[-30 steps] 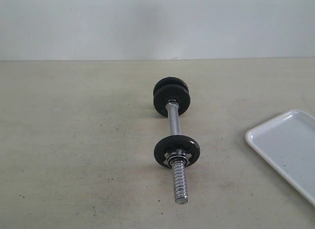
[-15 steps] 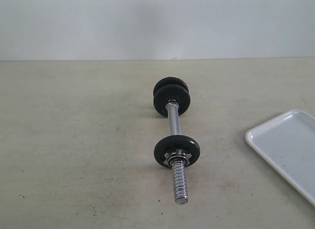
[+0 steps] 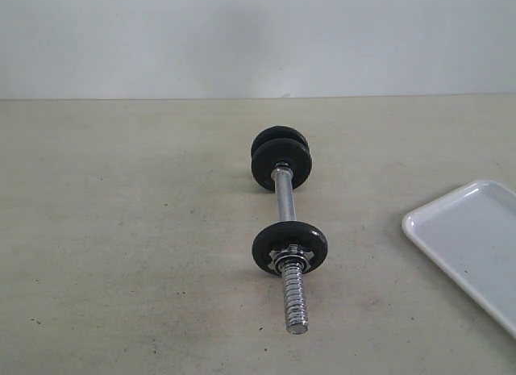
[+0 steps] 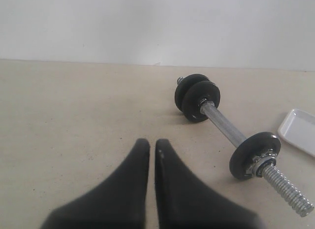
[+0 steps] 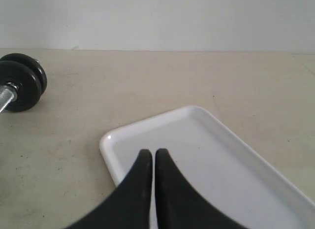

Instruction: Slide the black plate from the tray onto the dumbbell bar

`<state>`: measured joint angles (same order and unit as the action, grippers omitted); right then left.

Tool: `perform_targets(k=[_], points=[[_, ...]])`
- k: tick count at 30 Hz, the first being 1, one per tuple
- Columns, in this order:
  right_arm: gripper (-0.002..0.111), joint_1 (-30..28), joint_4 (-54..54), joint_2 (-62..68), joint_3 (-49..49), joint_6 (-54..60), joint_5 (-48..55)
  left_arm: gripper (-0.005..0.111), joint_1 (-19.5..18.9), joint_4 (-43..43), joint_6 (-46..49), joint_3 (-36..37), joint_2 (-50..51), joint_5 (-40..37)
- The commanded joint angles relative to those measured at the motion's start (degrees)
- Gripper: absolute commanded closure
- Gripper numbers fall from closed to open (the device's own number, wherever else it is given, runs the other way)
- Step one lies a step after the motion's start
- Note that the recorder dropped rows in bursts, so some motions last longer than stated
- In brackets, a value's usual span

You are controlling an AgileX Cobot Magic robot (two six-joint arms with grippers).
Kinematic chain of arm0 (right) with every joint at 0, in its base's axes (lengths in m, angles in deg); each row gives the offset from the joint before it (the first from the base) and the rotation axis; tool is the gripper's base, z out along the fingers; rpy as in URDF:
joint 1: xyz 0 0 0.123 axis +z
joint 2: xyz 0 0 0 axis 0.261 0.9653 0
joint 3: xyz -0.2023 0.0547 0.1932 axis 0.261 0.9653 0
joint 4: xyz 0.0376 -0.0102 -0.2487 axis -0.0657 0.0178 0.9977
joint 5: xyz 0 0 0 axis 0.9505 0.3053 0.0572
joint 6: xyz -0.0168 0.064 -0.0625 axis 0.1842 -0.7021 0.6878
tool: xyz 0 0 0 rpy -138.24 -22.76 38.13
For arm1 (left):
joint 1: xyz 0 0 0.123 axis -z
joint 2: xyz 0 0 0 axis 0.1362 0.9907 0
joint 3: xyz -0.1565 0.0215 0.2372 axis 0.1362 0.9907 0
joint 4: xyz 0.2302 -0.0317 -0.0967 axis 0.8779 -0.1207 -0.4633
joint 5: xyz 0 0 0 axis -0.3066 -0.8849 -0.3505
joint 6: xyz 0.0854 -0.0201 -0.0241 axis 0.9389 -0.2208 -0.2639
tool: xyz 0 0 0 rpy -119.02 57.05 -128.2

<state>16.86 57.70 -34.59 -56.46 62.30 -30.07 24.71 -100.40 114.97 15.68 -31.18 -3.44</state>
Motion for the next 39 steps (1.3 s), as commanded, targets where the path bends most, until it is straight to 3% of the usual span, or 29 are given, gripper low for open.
perform_targets(k=[1, 26, 31, 35, 39], points=[[0.108, 0.0, -0.1, -0.3, 0.3, 0.0, -0.1, 0.102, 0.1, 0.0, 0.0, 0.2, -0.3, -0.3], [0.108, 0.0, -0.1, -0.3, 0.3, 0.0, -0.1, 0.102, 0.1, 0.0, 0.0, 0.2, -0.3, -0.4], [0.108, 0.0, -0.1, -0.3, 0.3, 0.0, -0.1, 0.102, -0.2, 0.0, 5.8, 0.2, -0.3, 1.2], [0.108, 0.0, -0.1, -0.3, 0.3, 0.0, -0.1, 0.102, -4.4, 0.0, 6.0, 0.2, -0.3, 0.6], [0.108, 0.0, -0.1, -0.3, 0.3, 0.0, -0.1, 0.102, -11.7, 0.0, 5.7, 0.2, -0.7, 0.5]])
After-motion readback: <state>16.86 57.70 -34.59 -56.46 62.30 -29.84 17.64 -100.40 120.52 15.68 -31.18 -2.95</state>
